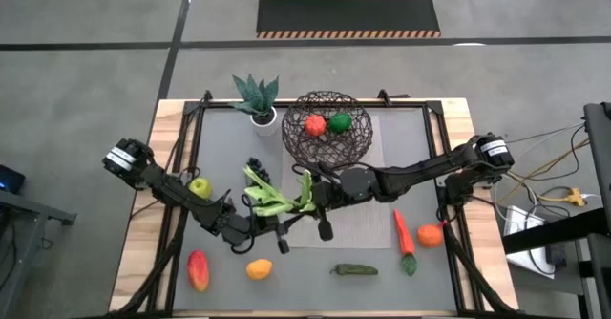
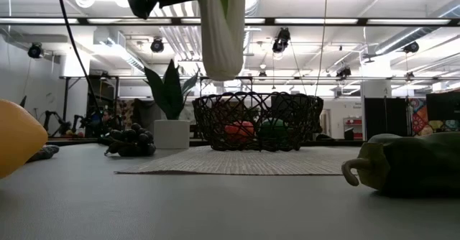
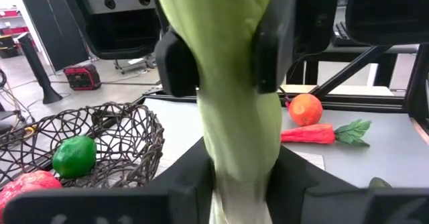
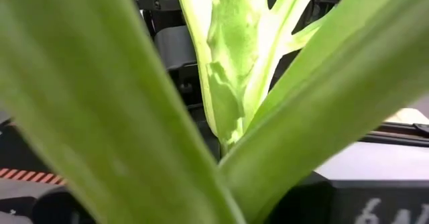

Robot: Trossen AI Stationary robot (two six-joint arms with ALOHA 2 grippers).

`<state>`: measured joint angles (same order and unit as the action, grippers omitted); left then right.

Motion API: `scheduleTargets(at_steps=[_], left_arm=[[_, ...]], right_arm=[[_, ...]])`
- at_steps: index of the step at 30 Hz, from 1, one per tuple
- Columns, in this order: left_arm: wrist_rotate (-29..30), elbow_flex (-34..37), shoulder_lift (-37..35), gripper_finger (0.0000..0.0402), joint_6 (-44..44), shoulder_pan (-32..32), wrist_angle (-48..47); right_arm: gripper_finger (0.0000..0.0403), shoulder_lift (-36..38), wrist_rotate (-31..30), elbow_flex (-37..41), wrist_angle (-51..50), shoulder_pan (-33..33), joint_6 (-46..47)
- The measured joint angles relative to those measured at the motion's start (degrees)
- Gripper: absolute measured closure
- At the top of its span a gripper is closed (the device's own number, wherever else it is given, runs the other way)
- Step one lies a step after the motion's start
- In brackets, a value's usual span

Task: Build produce basket
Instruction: Put the green celery into the black wire basket

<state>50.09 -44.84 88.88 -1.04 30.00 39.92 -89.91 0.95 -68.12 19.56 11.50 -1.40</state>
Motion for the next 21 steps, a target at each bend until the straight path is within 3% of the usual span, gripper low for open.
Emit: scheduleTargets(at_steps=[10, 21], left_arm=[[0.15, -0.07, -0.14, 0.0173, 0.46, -0.04, 0.16], [0.14, 0.12, -4.52, 0.0160, 3.45, 0.20, -4.13]], right_arm=[[0.0367, 0.77, -1.36, -0.02, -3.47, -0.03, -0.12], [0.0365, 6.36, -2.64, -0.02, -11.65, -1.40, 3.64]])
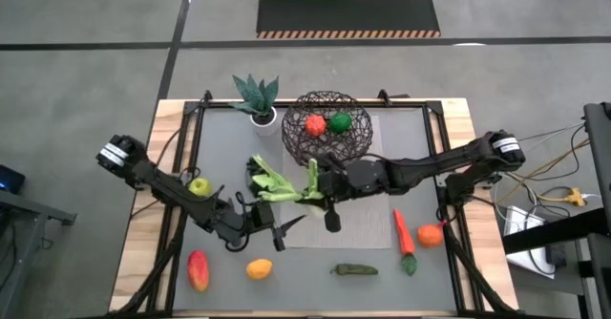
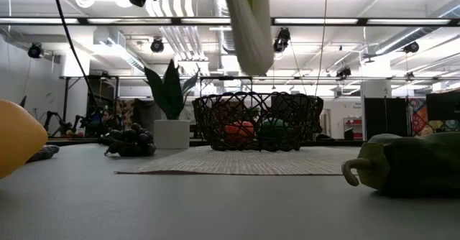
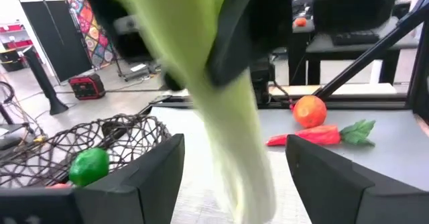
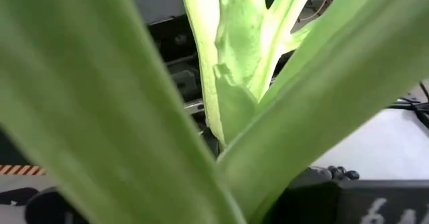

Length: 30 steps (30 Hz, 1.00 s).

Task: Build produce basket
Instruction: Put the green celery into the black wire basket

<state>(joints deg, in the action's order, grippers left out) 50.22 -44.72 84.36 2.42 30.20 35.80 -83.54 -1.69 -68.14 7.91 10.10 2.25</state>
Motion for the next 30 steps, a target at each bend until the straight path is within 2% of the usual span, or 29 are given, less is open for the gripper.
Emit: scheduleTargets(at_steps=[4, 6, 13, 17, 20, 30], left_arm=[[0.00, 0.01, -3.06, 0.0159, -0.39, 0.04, -4.17], [-0.05, 0.02, -4.33, 0.0159, -0.42, 0.07, -6.13], [-0.02, 0.11, -8.57, 0.0159, 0.53, 0.34, -11.92], [-0.03, 0.12, -10.45, 0.0159, 4.61, 0.31, -12.90], [-0.01, 0.12, -11.54, 0.0159, 6.03, 0.39, -12.96], [0.01, 0.06, -13.64, 0.0159, 9.51, 0.55, -15.38]], right_arm=[[0.0365, 2.97, -0.20, 0.00, -2.76, -0.41, 0.85], [0.0365, 4.38, -2.54, 0.00, -4.03, -0.51, 0.80], [0.0365, 9.35, -17.90, 0.02, -11.43, -1.31, 0.72], [0.0365, 10.71, -27.06, 0.04, -12.00, -2.15, 0.73], [0.0365, 11.08, -31.69, 0.04, -11.86, -3.80, 0.73], [0.0365, 7.45, -32.83, 0.72, -7.10, -15.94, 3.25]])
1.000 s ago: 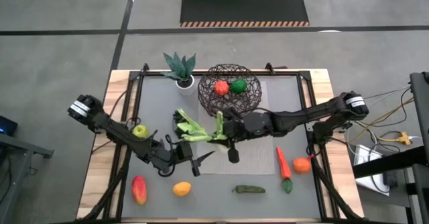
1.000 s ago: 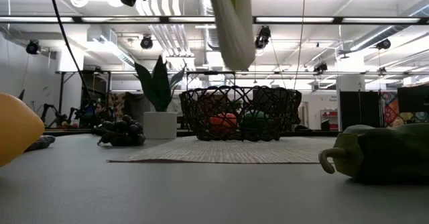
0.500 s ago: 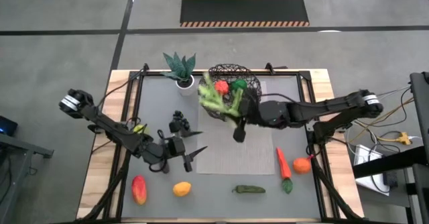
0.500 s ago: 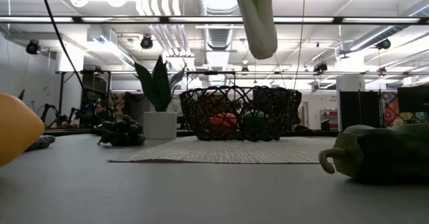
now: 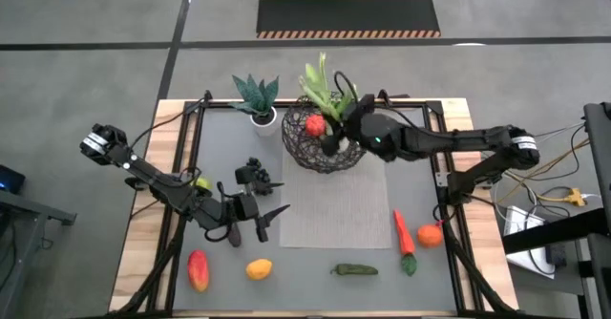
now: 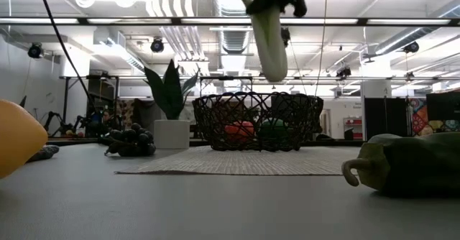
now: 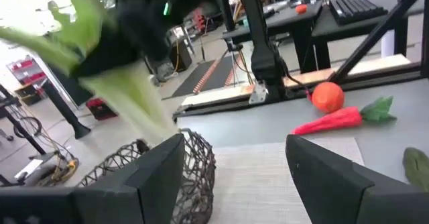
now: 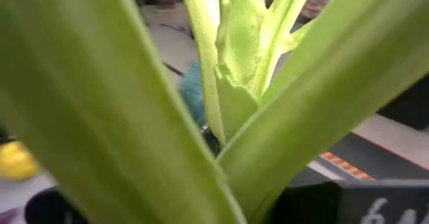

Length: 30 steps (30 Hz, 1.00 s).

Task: Build produce basket
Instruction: Put the green celery into the black wire basket

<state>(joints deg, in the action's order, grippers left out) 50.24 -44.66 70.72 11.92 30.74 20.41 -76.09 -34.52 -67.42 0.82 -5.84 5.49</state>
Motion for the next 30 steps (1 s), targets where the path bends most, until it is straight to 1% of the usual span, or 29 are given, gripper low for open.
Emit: scheduleTargets(at_steps=[4, 8, 12, 18, 24, 30], left_arm=[[0.00, 0.46, -0.50, 0.0159, -0.94, 0.74, -2.10], [0.01, 1.66, -1.46, 0.0159, -1.03, 1.69, -3.07], [0.09, 2.77, -3.31, 0.0159, -1.05, 2.57, -3.01], [0.17, 4.30, -6.19, 0.0159, -1.03, 3.08, -3.03], [0.17, 4.92, -7.15, 0.0159, -0.80, 3.06, -3.08], [0.17, 4.94, -7.15, 0.0159, 0.57, 3.06, -3.09]], right_arm=[[0.0365, -3.27, 0.79, 0.11, 0.76, -5.58, 5.19], [0.0365, -6.71, 4.97, 0.46, 1.76, -10.90, 12.01], [0.0365, -10.47, 8.38, 0.50, 3.67, -14.50, 15.98], [0.0365, -15.43, 9.20, 0.50, 7.58, -16.55, 18.60], [0.0365, -18.04, 8.76, 0.40, 8.96, -17.99, 21.12], [0.0365, -18.94, 5.47, 0.39, 9.13, -18.21, 20.94]])
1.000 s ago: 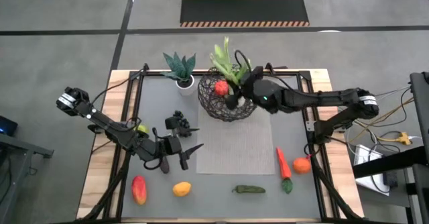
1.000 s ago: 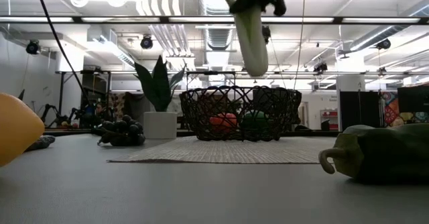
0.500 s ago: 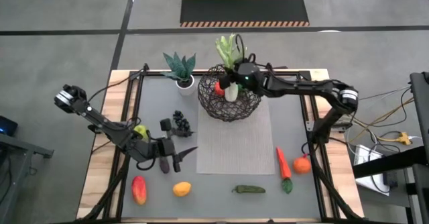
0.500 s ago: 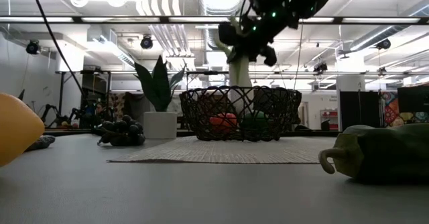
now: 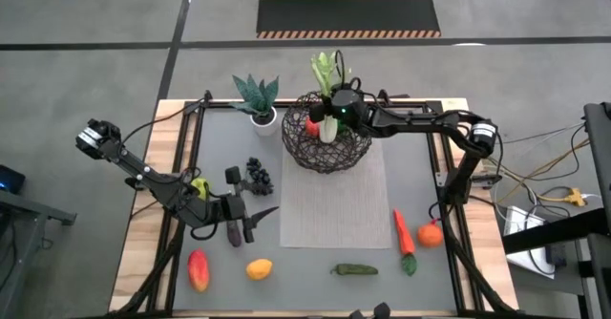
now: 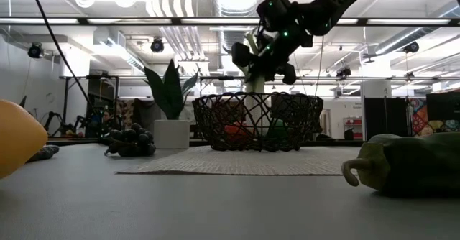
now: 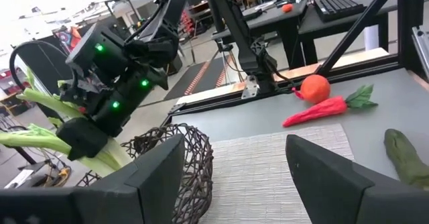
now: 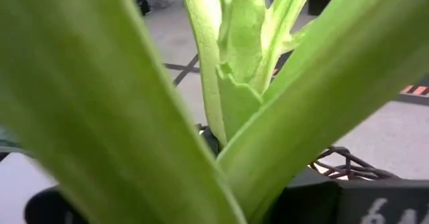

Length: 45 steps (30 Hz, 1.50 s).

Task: Build produce basket
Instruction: Put the green celery into the black wire basket

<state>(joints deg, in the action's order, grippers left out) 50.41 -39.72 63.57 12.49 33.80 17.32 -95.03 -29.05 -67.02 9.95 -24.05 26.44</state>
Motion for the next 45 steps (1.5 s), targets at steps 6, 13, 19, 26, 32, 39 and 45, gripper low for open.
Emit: scheduleTargets(at_steps=[6, 13, 19, 26, 32, 39, 45], left_arm=[[0.00, 0.00, 0.00, 0.0159, 0.18, 0.00, 0.04], [0.00, 0.00, 0.00, 0.0159, 0.29, 0.00, 0.04], [0.00, 0.00, 0.00, 0.0159, 0.29, 0.00, 0.04], [-0.02, 0.00, 0.00, 0.0159, 0.26, -0.04, 0.04], [-0.02, 0.13, 0.00, 0.0159, 0.24, -0.02, 0.06], [-0.02, 0.42, 0.02, 0.0159, 0.05, -0.02, 0.11], [-0.02, 0.48, 0.02, 0.0159, 0.00, -0.02, 0.11]], right_arm=[[0.0365, -1.07, -5.86, 0.00, -0.12, 0.00, 0.81], [0.0358, -1.85, -6.48, 0.00, -0.24, 0.02, 1.62], [0.0295, -1.85, -6.53, 0.00, -0.42, 0.02, 2.04], [0.0207, -0.92, -5.42, 0.00, -0.60, 0.00, 0.04], [0.0158, 0.71, -5.21, -0.07, -0.71, 0.00, -1.06], [0.0125, 1.54, -5.30, -2.82, -4.19, 0.00, -4.61], [0.0119, 1.60, -5.64, -9.06, -14.06, -0.06, -4.95]])
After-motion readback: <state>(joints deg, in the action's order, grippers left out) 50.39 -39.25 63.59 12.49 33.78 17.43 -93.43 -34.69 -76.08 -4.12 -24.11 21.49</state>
